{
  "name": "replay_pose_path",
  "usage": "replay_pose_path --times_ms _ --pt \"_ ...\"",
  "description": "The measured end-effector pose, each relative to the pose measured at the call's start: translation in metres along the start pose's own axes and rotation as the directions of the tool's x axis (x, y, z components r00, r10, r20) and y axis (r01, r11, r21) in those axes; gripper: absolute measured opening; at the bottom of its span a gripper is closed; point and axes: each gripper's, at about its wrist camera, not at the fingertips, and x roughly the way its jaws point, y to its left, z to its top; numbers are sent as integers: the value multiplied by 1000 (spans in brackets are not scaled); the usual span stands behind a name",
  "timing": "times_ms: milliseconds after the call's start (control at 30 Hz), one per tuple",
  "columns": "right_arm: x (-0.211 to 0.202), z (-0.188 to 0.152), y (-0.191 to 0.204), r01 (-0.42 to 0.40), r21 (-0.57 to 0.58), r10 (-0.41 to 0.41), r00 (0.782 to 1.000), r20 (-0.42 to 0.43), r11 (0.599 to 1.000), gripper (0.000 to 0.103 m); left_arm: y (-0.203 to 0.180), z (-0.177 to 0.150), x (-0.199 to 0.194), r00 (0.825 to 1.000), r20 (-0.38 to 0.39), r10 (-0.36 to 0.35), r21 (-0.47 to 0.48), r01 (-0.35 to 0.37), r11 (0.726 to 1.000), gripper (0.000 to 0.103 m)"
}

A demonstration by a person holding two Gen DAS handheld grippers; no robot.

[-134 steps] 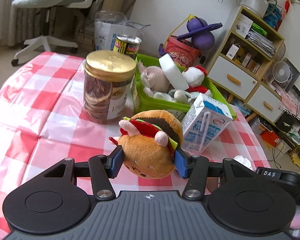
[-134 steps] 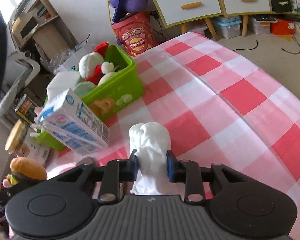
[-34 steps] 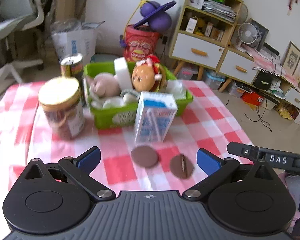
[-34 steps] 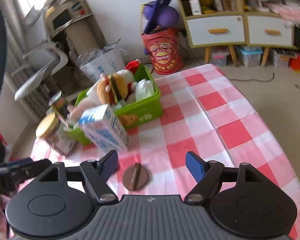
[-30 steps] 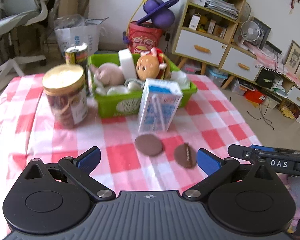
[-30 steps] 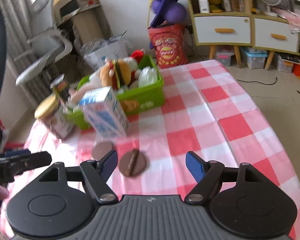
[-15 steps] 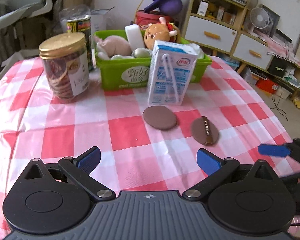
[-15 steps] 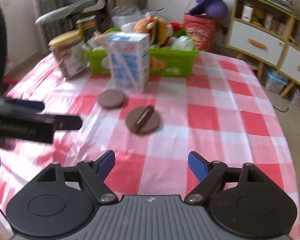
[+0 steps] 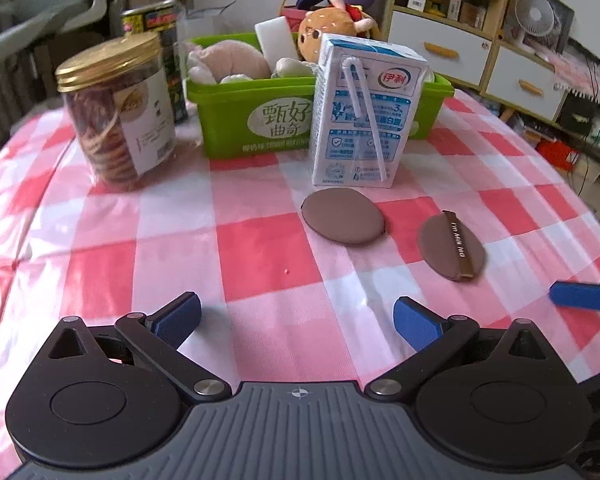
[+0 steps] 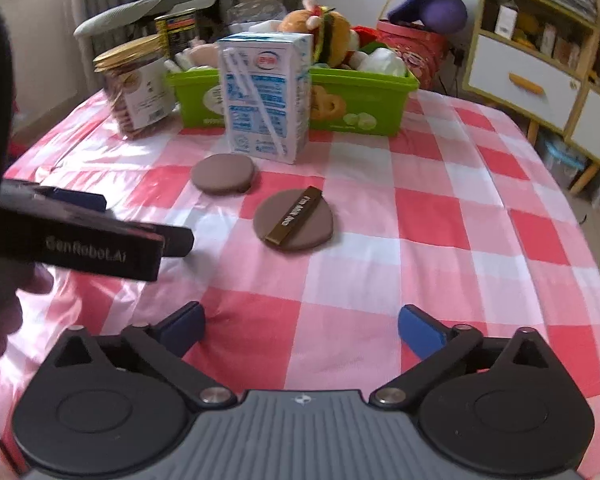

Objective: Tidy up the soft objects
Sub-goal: 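Grasp the plain brown disc with the left tool, then grasp the brown disc with the 'I'm Milk tea' bar using the right tool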

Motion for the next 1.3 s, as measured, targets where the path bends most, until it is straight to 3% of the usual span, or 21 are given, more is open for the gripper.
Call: replay_pose_path --times_ms 367,700,833,1300 --pt "13 8 -4 42 39 -43 998 46 998 82 -12 22 23 998 63 13 -19 -12 1000 94" --pt "22 16 -4 58 56 -62 996 63 997 82 -19 29 23 994 112 13 -20 -11 1000 55" --pt "24 18 -3 65 60 -69 995 72 996 82 -10 30 21 995 98 13 -51 -8 999 49" --pt "32 25 5 85 86 -93 992 89 993 79 36 21 4 994 43 98 -76 -94 993 47"
